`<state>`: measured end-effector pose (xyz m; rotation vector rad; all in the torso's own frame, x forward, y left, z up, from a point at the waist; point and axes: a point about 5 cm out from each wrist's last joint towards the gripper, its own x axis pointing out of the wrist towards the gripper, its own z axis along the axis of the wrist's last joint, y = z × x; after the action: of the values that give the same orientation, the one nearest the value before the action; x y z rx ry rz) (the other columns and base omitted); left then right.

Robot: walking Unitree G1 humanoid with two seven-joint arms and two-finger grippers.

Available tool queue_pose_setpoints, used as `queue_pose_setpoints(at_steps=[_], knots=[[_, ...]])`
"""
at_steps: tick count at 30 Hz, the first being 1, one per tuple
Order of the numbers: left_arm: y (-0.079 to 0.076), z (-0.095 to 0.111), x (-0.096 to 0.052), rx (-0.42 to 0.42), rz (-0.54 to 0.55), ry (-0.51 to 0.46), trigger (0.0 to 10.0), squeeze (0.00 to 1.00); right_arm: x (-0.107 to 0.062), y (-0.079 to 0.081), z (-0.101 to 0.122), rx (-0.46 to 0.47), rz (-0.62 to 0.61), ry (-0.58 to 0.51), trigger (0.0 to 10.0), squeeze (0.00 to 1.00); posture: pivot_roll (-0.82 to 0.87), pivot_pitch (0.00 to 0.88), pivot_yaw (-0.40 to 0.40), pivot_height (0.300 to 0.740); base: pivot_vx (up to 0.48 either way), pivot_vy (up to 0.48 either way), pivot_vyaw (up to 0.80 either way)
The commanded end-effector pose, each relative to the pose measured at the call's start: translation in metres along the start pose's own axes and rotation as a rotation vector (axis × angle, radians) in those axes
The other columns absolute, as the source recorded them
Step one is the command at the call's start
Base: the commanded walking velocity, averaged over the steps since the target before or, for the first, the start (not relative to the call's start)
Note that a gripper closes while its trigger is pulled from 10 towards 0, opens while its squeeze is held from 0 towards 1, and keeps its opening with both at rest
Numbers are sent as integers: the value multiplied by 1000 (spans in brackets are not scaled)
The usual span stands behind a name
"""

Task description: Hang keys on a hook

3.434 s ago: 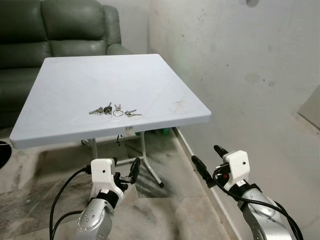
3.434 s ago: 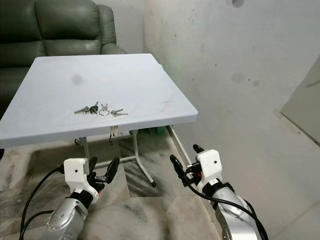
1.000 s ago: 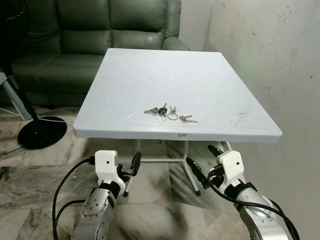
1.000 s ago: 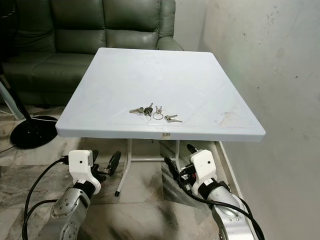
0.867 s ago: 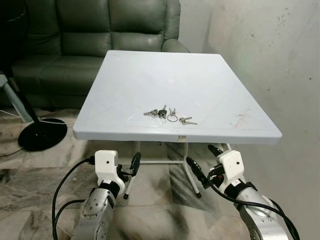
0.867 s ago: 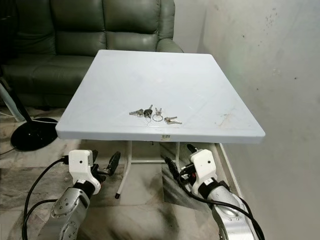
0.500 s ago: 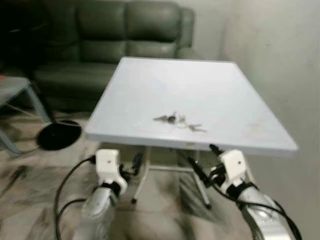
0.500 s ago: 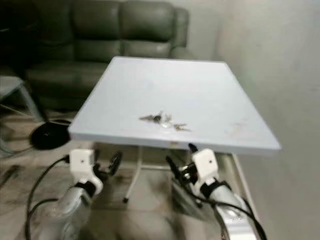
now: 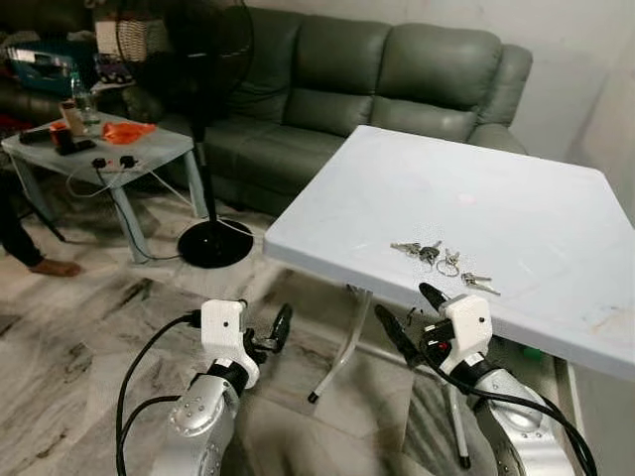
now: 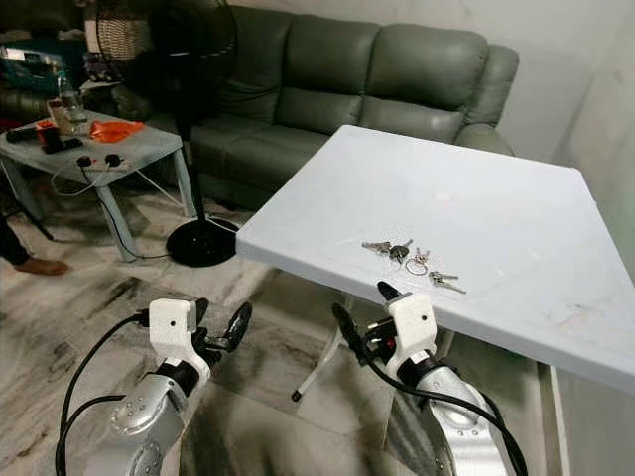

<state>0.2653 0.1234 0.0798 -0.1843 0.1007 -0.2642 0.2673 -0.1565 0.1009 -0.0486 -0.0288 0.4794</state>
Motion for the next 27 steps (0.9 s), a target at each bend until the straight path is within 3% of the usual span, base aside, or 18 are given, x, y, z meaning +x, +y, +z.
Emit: queue_pose_setpoints(at_steps=[1,8,9,10,11,19,22,23,24,27], knots=[[-4,4,3,2,-24,-11,10000,0,0,-2,4,-2,-16,-8,10000,0,18,0,-65,740,0,0,0],[-6,5,2,6,-29,-20,10000,0,2,-4,3,35,-68,-3,10000,0,18,0,-65,740,0,0,0],[-6,5,2,8,-25,-26,10000,0,2,-5,4,38,-77,-7,10000,820,20,0,-68,740,0,0,0],[-6,5,2,8,-24,-30,10000,0,2,-6,4,39,-82,-9,10000,820,20,0,-68,740,0,0,0],[-7,5,2,7,-25,-31,10000,0,2,-6,3,52,-92,-6,10000,1000,20,0,-68,740,0,0,0],[-11,4,3,15,-43,-30,10000,0,5,-12,4,46,-157,-1,10000,1000,22,0,-70,740,0,0,0],[-12,4,3,15,-59,-20,10000,0,6,-15,1,17,-207,46,10000,1000,22,0,-70,740,0,0,0],[-12,3,4,12,-67,-17,10000,0,7,-15,0,20,-207,53,10000,63,22,0,-70,740,0,0,0],[-13,3,4,10,-75,-11,10000,0,8,-14,0,28,-201,54,10000,0,22,0,-70,740,0,0,0],[-15,3,2,10,-95,-7,10000,0,8,-16,0,-3,-248,71,10000,0,23,0,-69,740,0,0,0]])
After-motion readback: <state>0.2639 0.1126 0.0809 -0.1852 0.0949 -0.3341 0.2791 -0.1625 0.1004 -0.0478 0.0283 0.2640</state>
